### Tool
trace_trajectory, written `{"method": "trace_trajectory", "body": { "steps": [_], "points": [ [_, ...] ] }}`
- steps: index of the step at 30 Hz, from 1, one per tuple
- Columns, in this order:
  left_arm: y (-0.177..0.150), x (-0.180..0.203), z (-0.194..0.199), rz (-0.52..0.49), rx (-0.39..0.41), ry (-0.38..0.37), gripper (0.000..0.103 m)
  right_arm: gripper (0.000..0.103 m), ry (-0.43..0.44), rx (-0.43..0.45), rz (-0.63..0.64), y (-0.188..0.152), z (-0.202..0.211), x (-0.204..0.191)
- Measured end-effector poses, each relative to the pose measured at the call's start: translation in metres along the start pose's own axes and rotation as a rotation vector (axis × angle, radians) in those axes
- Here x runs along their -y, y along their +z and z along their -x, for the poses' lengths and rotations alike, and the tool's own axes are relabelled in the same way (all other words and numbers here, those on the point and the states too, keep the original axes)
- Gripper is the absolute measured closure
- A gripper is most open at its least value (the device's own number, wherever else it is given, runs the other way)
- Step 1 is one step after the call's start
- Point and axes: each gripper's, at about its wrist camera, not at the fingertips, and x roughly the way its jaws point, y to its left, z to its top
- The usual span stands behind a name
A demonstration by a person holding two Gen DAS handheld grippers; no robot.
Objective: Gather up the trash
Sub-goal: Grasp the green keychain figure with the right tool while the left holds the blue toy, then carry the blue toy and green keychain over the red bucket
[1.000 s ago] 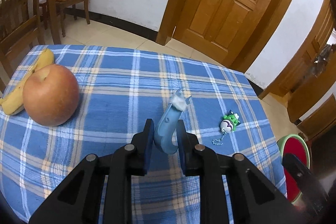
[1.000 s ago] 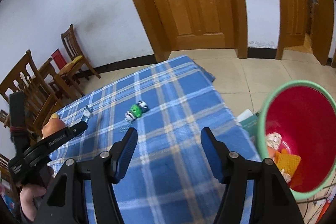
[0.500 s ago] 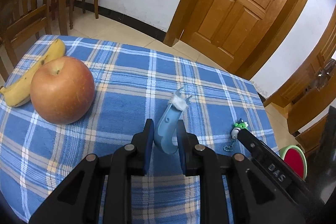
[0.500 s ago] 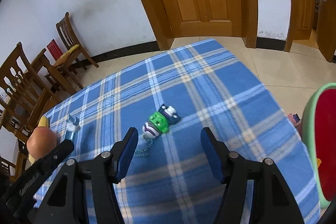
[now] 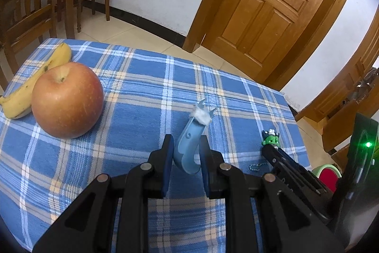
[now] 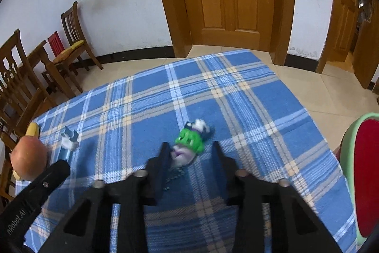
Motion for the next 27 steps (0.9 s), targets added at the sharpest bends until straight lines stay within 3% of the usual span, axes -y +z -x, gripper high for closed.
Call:
{"method": "trace_trajectory", "body": {
  "steps": [6, 12, 27],
  "points": [
    [-0.001, 0.005, 0.001, -0.013, -0.005, -0.006, 0.082, 0.081, 0.094, -0.027, -0.054, -0.005, 0.011, 0.022],
    [-0.005, 0.016, 0.001, -0.04, -0.013, -0.026, 0.082, 0.081, 0.135, -0.004, -0.086, -0.013, 0.039, 0.043],
    [-0.021, 0.066, 0.021, -0.137, -0.038, -0.151, 0.082, 0.081, 0.108, 0.098, -0.208, -0.052, 0.125, 0.118]
  ]
}}
